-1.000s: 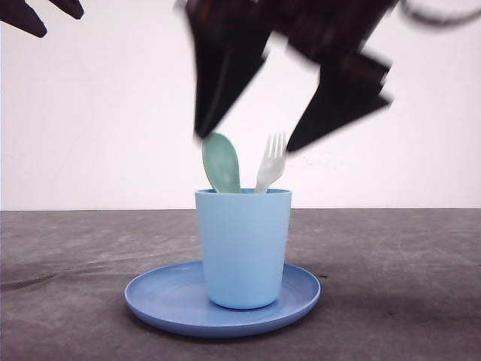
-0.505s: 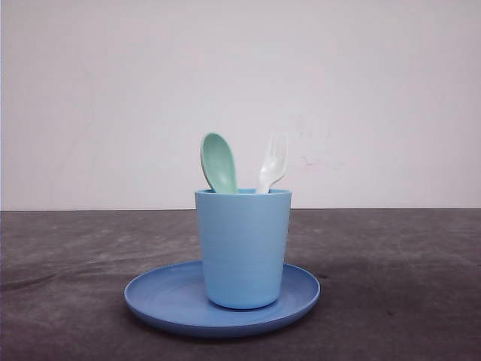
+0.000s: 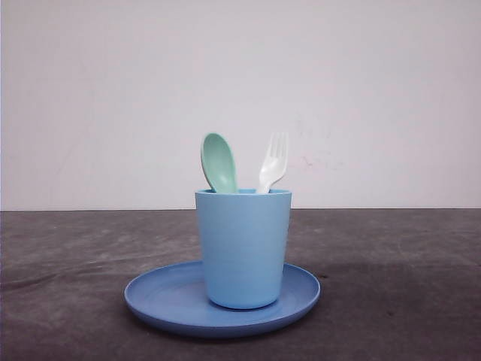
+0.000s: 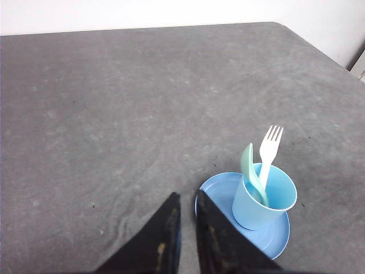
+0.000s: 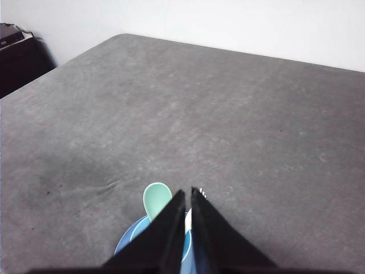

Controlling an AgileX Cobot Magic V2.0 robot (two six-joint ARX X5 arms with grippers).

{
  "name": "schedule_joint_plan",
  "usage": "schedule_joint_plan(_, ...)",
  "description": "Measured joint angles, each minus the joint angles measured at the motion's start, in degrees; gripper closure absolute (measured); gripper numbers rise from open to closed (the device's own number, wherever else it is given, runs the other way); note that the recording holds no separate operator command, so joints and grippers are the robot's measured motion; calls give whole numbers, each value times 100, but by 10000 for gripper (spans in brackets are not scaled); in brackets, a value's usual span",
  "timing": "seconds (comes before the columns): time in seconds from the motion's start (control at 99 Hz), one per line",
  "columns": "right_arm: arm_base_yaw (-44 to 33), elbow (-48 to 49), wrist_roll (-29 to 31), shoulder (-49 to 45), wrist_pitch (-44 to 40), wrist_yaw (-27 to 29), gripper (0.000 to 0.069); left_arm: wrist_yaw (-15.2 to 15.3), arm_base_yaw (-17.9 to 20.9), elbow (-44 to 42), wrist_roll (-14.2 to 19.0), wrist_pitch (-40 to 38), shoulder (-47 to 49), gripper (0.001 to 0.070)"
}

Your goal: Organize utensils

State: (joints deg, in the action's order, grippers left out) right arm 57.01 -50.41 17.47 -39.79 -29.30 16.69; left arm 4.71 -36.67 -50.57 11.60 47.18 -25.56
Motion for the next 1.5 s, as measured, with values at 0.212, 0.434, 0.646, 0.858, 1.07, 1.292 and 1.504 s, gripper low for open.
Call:
schedule_joint_plan(0.212,0,0,0,4,0,0,687,0,0,0,0,0,0,685)
schedule_joint_plan(0.434,0,0,0,7,0,0,687,0,0,0,0,0,0,685)
schedule_joint_plan(0.646,0,0,0,7,0,0,687,0,0,0,0,0,0,685)
schedule_joint_plan(0.858,0,0,0,7,0,0,687,0,0,0,0,0,0,685)
schedule_joint_plan(1.07,0,0,0,7,0,0,687,0,0,0,-9,24,15,685)
schedule_joint_plan(1.292,0,0,0,7,0,0,687,0,420,20,-619,-177,63,685)
schedule_joint_plan(1.504,0,0,0,7,0,0,687,0,1368,702,-1252,-1235,243,685)
